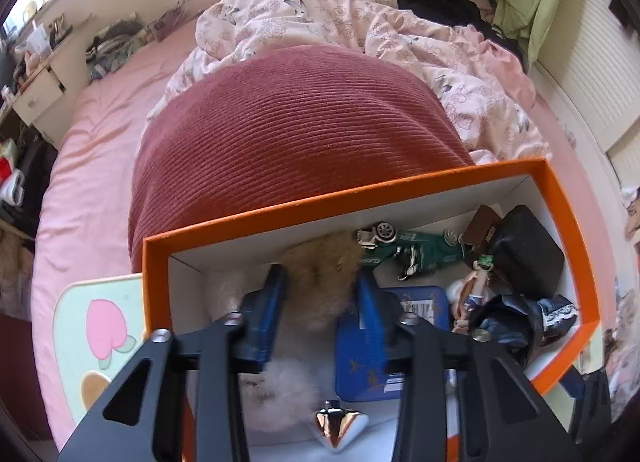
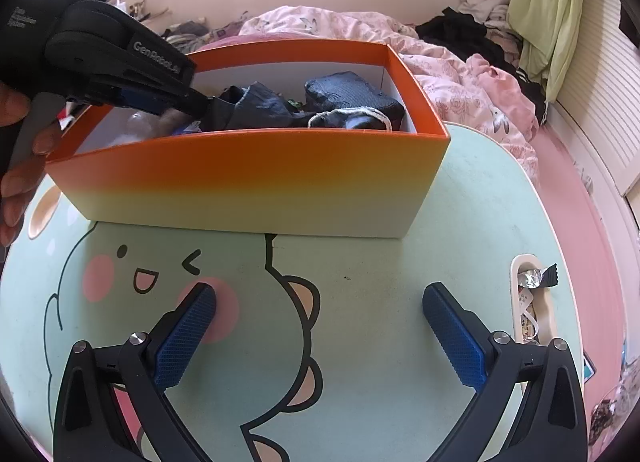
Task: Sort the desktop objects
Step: 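Lift the brown fluffy scrunchie out of the orange box with the left tool, set it on the table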
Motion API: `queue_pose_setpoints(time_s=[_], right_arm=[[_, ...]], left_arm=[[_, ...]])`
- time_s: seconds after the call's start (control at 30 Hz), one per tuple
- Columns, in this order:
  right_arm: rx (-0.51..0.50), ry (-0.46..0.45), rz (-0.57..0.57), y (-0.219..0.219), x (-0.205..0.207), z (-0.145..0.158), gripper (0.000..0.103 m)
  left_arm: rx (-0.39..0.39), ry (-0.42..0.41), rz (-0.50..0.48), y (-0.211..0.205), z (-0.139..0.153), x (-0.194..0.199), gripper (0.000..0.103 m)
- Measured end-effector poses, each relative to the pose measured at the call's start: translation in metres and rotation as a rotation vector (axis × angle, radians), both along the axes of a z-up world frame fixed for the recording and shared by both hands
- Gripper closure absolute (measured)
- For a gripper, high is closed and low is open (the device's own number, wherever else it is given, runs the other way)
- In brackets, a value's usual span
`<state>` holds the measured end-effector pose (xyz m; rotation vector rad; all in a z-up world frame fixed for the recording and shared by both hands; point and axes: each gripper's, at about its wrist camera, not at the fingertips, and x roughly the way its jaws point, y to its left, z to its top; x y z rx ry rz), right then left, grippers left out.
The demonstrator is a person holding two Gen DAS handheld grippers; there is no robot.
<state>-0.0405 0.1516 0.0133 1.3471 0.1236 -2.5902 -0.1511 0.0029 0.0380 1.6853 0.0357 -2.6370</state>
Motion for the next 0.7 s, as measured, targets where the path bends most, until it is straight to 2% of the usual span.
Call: queue_pose_setpoints(time_s=[0.07,0.13,0.2,0.37,0.53,0.7], right_arm=[[-0.002,-0.002,-0.004,0.0,0.0,0.0,0.0],[-0.001,-0.003,-0.004,0.0,0.0,0.0,0.0],[-0.002,-0.002,-0.005,0.0,0.0,0.0,0.0],[-0.002,-0.003,-0.004,0.0,0.0,0.0,0.0],[-0.002,-0.003,-0.004,0.001,0.0,0.0,0.0],[-0.003,-0.003,-0.004,0.001,0.0,0.0,0.0]], left_arm=[[-0.015,0.014,-0.038,0.001,0.001,0.0,0.075],[0.014,0.021,-0.056,-0.004,0.004,0.004,0.097],[0.074,0.047,-0.049,-0.015,0.015,0.012,0.101],[0.142,0.15,-0.085,-0.018,0.047,0.034,0.101],[0.291,0.264,-0.172,-0.015,0.076,0.08,0.101],[0.361,0.322,-0.294,0.005,0.064,0.138,0.101]])
